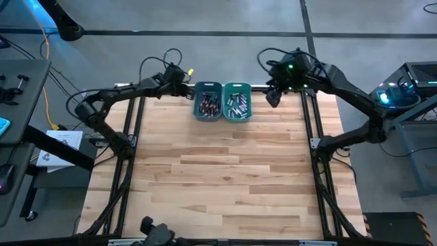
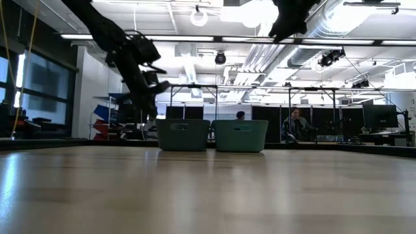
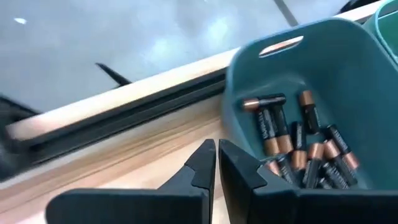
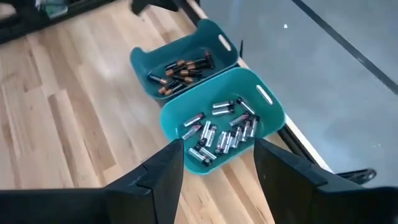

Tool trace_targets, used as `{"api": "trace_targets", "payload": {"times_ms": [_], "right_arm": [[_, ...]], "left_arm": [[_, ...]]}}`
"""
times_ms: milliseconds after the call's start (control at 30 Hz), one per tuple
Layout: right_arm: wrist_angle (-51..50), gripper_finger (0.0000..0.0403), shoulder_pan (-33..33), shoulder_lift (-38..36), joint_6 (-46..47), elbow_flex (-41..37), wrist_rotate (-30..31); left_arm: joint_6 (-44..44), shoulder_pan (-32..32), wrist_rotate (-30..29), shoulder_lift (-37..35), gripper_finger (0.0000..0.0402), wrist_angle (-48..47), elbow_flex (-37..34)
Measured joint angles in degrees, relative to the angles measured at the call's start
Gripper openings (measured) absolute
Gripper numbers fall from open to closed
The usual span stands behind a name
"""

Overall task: Sort batteries
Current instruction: Return to Home Position

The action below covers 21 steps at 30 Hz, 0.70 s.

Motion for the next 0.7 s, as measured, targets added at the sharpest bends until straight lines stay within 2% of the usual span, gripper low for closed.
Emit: {"api": "trace_targets", "payload": {"times_ms": [133, 400, 567, 700], "right_arm": [[6.31, 0.0184, -2.50, -6.46, 4.34, -8.75, -3.37], [28.52, 0.0183, -3.35, -30.65, 22.34, -35.99, -5.23], [50.58, 0.0183, -3.33, -42.76, 30.29, -52.87, -9.46], [71.71, 0.0183, -2.53, -46.30, 38.33, -66.28, -10.57]], "left_arm": [[3.34, 0.90, -1.53, -5.91, 0.0012, -5.58, -0.02], [7.06, -0.24, -1.49, -22.09, 0.0012, -9.61, -0.02], [5.13, -1.71, -1.40, -30.49, 0.0012, -9.52, -0.02], [2.91, -3.01, -1.42, -34.60, 0.0012, -10.41, -0.02]]}}
